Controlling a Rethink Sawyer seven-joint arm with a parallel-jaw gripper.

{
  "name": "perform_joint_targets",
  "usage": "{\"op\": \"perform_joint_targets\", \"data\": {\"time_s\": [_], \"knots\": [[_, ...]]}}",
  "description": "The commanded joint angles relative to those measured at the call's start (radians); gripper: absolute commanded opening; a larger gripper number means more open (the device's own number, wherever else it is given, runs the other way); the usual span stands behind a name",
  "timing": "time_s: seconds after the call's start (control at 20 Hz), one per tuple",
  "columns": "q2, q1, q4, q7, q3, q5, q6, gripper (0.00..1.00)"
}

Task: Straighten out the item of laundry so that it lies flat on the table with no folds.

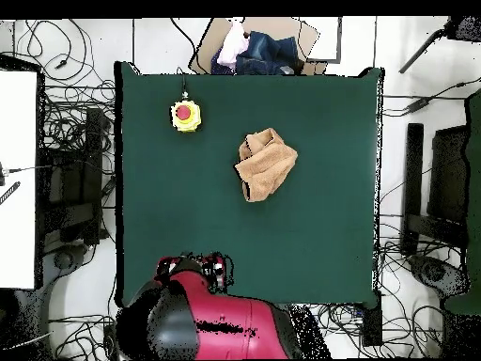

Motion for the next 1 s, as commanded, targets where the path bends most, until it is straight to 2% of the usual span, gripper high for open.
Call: {"op": "perform_joint_targets", "data": {"time_s": [0.05,0.45,0.65,1.0], "knots": [[0.046,-0.033,-0.024,0.024,0.047,-0.03,0.107,1.0],[0.062,-0.048,-0.068,0.018,0.056,-0.036,0.145,1.0],[0.123,-0.095,-0.133,-0.016,0.088,-0.033,0.145,1.0],[0.223,-0.142,-0.22,-0.009,0.124,-0.018,0.116,1.0]]}}
